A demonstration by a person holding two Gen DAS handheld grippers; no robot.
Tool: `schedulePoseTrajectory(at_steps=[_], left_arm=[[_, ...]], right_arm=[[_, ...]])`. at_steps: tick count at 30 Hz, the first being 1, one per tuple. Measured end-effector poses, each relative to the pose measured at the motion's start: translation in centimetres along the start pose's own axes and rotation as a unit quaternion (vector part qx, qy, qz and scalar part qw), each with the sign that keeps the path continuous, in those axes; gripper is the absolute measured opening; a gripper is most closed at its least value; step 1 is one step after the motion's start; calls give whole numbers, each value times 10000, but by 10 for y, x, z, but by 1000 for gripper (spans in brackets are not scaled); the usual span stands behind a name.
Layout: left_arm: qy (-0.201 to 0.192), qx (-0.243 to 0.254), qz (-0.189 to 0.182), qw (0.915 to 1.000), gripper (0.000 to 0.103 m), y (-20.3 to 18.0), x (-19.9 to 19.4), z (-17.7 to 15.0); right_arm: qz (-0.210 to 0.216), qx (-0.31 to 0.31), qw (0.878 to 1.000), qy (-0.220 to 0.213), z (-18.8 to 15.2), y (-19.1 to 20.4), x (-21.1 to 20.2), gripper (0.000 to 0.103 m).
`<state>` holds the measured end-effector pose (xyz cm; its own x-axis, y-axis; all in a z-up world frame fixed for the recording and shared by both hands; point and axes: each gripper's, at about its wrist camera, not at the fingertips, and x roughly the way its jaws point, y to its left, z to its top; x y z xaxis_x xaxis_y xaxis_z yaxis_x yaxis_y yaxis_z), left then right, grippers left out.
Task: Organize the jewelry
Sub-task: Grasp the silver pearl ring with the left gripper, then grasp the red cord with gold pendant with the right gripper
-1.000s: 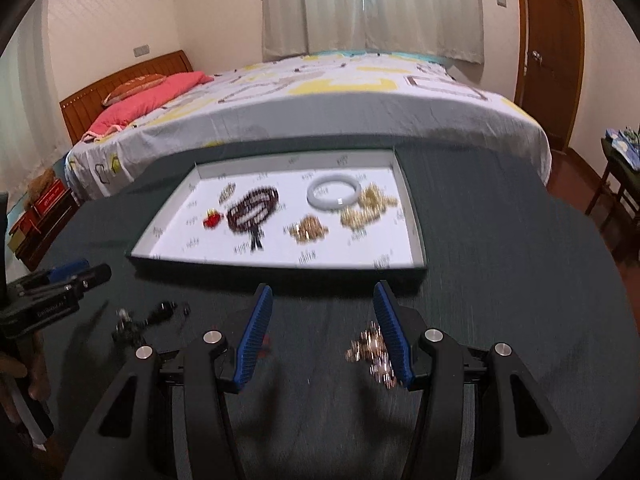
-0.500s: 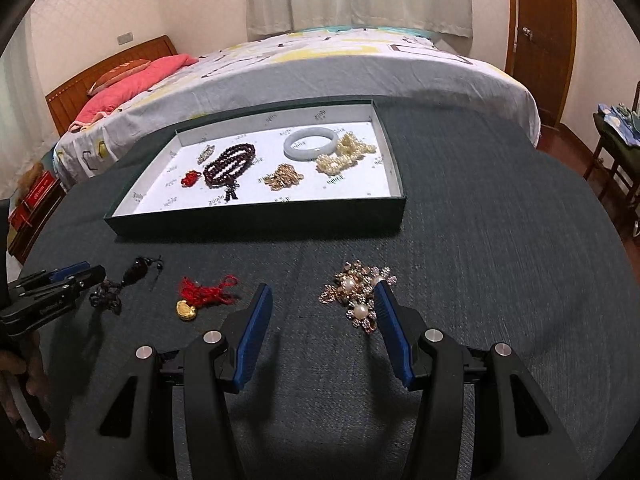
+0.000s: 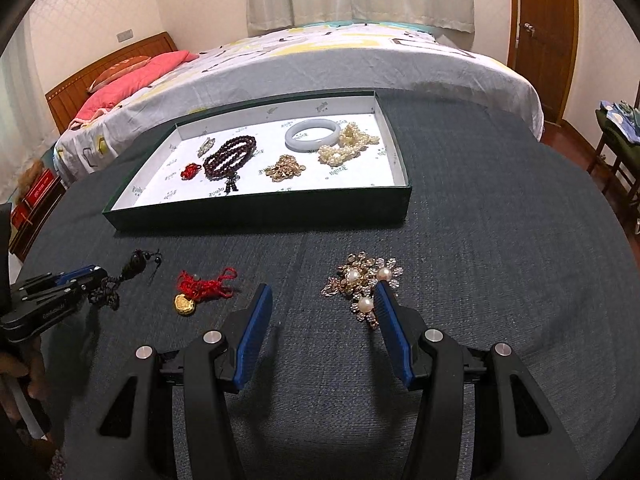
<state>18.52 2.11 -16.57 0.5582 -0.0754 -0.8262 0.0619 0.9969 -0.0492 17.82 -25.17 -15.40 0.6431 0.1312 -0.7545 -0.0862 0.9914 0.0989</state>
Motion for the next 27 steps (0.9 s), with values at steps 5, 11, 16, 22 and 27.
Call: schedulePoseTrajectory(at_steps=[5,11,16,22,27], left_arm=[[-22,98,103,9999,21,1,-3,-2],[-88,-12,272,9996,21,19,-13,-1],[-81,-71,422,9991,21,39,-19,1],[-110,-100,551,9984,21,58,-22,3],[-130,-125,483,9987,21,61,-23,4]], right_arm=[[109,-82,9999,25,0,11,3,52],[324,-278,9991,70,3,36,9,52],[493,-471,9976,148,3,60,16,52],[511,-614,9965,246,-1,80,22,52],[480,-726,9957,318,-3,91,27,52]])
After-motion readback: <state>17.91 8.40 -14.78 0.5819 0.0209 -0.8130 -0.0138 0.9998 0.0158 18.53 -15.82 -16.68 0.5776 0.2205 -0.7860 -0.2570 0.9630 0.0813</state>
